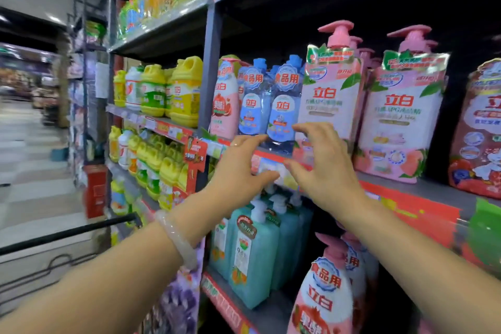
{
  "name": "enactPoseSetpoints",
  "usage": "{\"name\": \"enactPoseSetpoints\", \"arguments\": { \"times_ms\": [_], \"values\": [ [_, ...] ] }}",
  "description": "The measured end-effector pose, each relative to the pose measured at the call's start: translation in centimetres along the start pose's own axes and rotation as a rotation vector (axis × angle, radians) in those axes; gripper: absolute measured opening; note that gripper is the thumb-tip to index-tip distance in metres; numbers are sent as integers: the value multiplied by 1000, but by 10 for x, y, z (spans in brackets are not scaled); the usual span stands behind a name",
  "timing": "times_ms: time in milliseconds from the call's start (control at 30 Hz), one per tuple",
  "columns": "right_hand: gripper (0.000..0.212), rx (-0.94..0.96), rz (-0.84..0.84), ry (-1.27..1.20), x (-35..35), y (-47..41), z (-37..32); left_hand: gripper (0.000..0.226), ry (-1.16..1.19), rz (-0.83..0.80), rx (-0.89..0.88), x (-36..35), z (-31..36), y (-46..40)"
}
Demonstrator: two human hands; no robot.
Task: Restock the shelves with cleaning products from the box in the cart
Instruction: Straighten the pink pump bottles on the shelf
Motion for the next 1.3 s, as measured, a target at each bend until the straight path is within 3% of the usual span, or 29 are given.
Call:
{"name": "enactPoseSetpoints", "arguments": {
  "times_ms": [133,333,500,633,767,900,1067,1300],
  "values": [
    [66,-101,-530,-211,-91,58,-24,78,-234,-95,145,23,-49,81],
    [86,7,-1068,-369,-207,213,-122,82,-534,-288,462,68,-120,244],
    [86,134,-1383,-302,-257,350,-175,81,-700,-344,801,109,-148,390],
    [85,152,-1602,-215,-273,436,-188,84,-686,-449,1057,93,-162,497],
    [98,95,-1703,-257,-282,481,-202,83,-654,-580,1200,47,-174,566],
    [96,92,-1623,-231,-292,486,-203,88,-510,-566,1302,6,-184,594],
    [100,44,-1628,-231,-306,490,-198,81,-94,-194,1439,-18,-195,597],
    [82,-23,-1557,-333,-312,493,-212,73,52,76,1599,-20,-207,617]
  ]
}}
Point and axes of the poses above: each hand's wrist, its own y-axis away from the middle knuckle, its own x-axis out of the back of the hand, z = x × y, the point moved 9 cm from there along -y, towards the middle knuckle, and after that the axes turned 1 degree about -x, right-handed, at the moved point
